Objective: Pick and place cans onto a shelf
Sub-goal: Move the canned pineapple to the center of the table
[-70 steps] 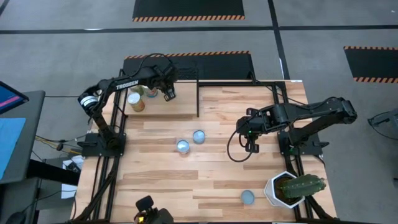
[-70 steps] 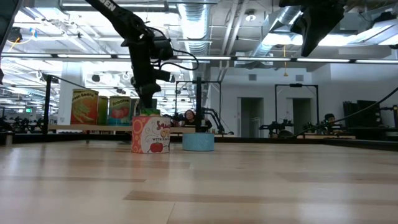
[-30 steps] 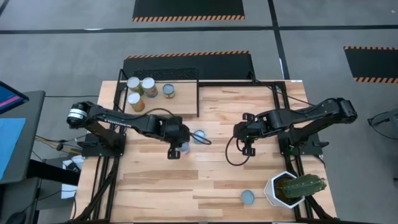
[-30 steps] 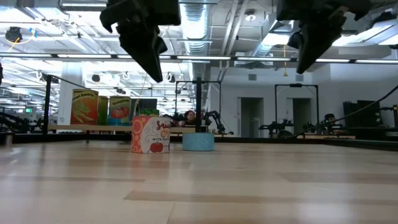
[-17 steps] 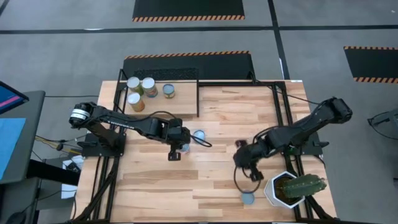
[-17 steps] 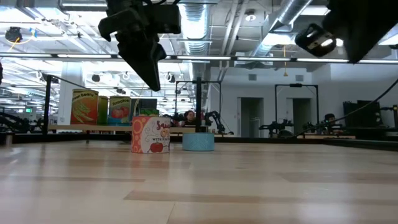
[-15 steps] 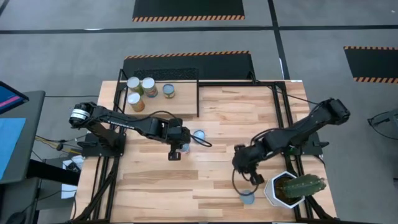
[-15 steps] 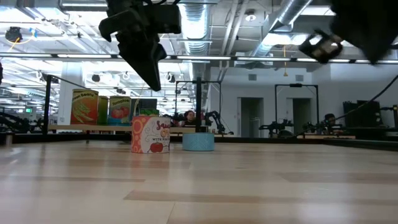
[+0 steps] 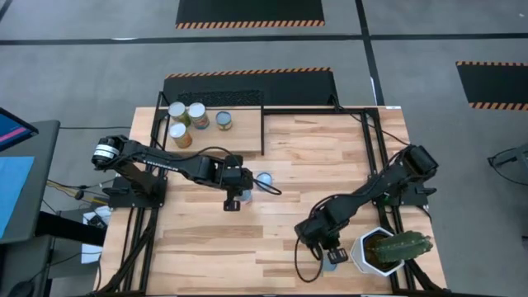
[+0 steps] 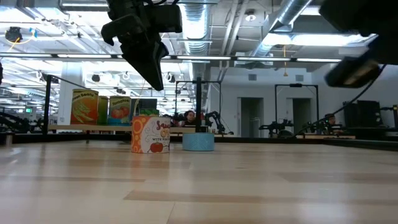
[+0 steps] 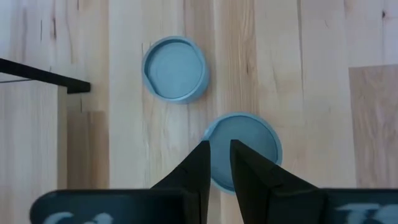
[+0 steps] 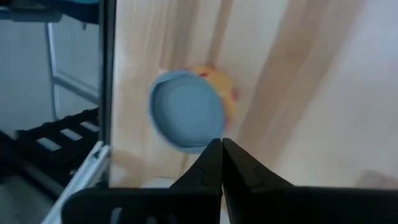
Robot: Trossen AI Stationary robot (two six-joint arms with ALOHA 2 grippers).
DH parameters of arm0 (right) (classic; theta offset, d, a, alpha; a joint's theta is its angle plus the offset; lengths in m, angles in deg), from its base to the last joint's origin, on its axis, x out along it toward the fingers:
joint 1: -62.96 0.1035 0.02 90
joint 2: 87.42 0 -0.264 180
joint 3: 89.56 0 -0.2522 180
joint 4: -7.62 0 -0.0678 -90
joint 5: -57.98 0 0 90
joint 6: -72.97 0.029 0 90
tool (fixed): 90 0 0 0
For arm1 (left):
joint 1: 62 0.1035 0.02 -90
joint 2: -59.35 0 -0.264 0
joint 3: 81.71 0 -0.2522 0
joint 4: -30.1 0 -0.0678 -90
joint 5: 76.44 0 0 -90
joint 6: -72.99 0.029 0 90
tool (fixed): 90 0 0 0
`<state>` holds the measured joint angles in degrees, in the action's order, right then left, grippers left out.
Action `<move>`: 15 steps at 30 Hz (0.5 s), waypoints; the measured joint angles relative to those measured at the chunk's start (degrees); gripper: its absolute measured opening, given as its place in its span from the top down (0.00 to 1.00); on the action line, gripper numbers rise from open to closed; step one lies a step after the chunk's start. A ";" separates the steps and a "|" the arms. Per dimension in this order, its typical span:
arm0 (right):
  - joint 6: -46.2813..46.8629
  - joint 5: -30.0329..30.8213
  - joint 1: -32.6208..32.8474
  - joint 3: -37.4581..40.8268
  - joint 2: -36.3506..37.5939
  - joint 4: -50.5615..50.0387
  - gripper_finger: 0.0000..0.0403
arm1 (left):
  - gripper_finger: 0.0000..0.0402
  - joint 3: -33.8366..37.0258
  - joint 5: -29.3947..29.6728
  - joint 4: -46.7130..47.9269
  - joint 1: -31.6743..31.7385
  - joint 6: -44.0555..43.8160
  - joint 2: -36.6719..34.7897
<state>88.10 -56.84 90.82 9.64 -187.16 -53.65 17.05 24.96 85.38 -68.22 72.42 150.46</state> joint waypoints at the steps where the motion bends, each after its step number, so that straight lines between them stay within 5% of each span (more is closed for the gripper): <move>1: 0.96 -0.80 0.42 -0.38 -0.83 -0.15 0.95 | 0.87 0.00 0.00 0.00 0.00 0.17 0.00; 15: 7.41 -4.97 4.56 -3.24 -7.79 2.50 0.96 | 0.87 -0.02 0.59 0.12 0.00 0.97 0.00</move>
<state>95.52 -61.81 95.38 6.40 -194.94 -51.15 17.02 25.54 85.49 -68.22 73.39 150.46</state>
